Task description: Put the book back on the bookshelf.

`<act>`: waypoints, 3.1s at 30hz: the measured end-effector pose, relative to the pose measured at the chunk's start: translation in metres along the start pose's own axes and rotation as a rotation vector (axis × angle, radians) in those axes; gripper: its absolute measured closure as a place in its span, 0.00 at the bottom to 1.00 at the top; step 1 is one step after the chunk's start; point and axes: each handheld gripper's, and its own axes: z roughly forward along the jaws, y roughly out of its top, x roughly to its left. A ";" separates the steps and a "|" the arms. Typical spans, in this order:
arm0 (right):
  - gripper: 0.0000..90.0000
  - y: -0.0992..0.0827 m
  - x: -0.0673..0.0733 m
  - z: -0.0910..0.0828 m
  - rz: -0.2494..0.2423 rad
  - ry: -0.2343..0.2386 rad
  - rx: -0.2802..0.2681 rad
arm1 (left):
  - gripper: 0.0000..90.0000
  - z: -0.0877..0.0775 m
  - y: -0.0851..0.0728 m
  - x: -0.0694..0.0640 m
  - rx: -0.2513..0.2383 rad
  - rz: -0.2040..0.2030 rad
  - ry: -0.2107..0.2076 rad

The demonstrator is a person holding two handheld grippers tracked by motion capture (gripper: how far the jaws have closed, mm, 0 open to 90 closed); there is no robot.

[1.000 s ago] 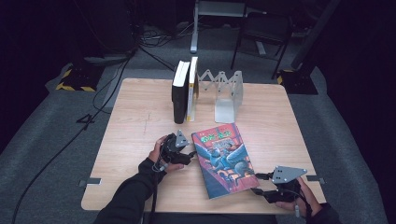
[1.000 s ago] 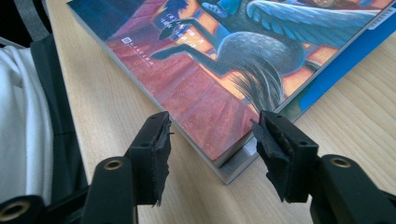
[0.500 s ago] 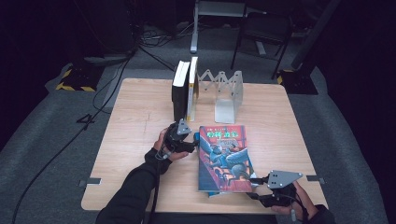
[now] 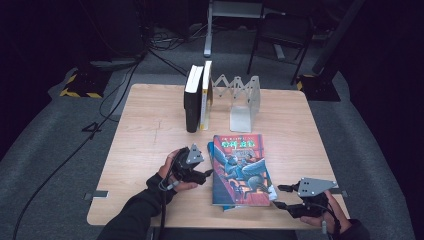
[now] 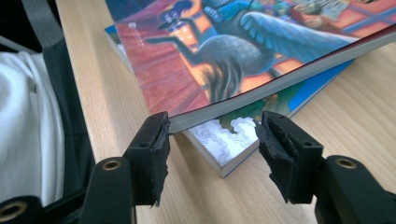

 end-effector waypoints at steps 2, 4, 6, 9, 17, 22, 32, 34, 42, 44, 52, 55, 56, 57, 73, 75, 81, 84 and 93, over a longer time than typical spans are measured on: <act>0.46 0.001 0.001 0.006 -0.008 0.010 0.037 | 0.25 -0.005 -0.010 -0.018 0.028 0.027 -0.025; 0.45 0.001 0.001 0.007 -0.013 0.015 0.045 | 0.25 -0.007 -0.014 -0.026 0.047 0.041 -0.027; 0.44 0.002 0.002 0.010 -0.019 0.018 0.060 | 0.25 -0.012 -0.021 -0.036 0.069 0.036 -0.050; 0.44 0.004 0.001 0.011 -0.017 0.019 0.056 | 0.22 -0.015 -0.028 -0.049 0.096 0.046 -0.073; 0.46 0.008 -0.004 0.007 -0.005 0.011 0.057 | 0.23 -0.010 -0.031 -0.048 0.124 0.043 -0.085; 0.47 0.018 -0.009 0.006 0.048 0.015 0.017 | 0.24 -0.002 -0.029 -0.042 0.125 0.042 -0.057; 0.37 0.027 -0.026 0.035 0.176 0.071 0.081 | 0.25 0.003 -0.026 -0.038 0.117 0.042 -0.027; 0.33 0.028 -0.031 0.039 0.213 0.097 0.094 | 0.25 0.005 -0.025 -0.037 0.125 0.053 -0.021; 0.28 0.034 -0.045 0.049 0.251 0.157 0.146 | 0.25 0.014 -0.022 -0.034 0.141 0.054 -0.038; 0.28 0.036 -0.045 0.050 0.252 0.148 0.148 | 0.25 0.016 -0.021 -0.031 0.139 0.053 -0.039; 0.31 0.039 -0.040 0.050 0.213 0.111 0.127 | 0.30 0.019 -0.015 -0.024 0.116 0.027 -0.054; 0.39 0.039 -0.040 0.048 0.214 0.101 0.088 | 0.31 0.022 -0.014 -0.023 0.124 0.028 -0.055; 0.40 0.039 -0.041 0.047 0.213 0.102 0.076 | 0.31 0.023 -0.014 -0.023 0.128 0.029 -0.052; 0.40 0.040 -0.041 0.047 0.213 0.102 0.076 | 0.31 0.023 -0.014 -0.022 0.129 0.031 -0.049; 0.61 0.062 -0.063 0.078 0.250 0.151 -0.002 | 0.35 0.030 -0.012 -0.006 0.118 -0.011 -0.027; 0.70 0.063 -0.065 0.083 0.256 0.176 -0.014 | 0.35 0.031 -0.011 -0.004 0.120 -0.011 -0.019; 0.81 0.063 -0.064 0.080 0.232 0.180 -0.061 | 0.36 0.036 -0.008 0.008 0.109 -0.031 0.006; 0.82 0.062 -0.062 0.079 0.222 0.175 -0.083 | 0.38 0.037 -0.007 0.016 0.089 -0.056 0.025; 0.84 0.062 -0.055 0.073 0.166 0.173 -0.153 | 0.39 0.041 0.001 0.033 0.068 -0.086 0.054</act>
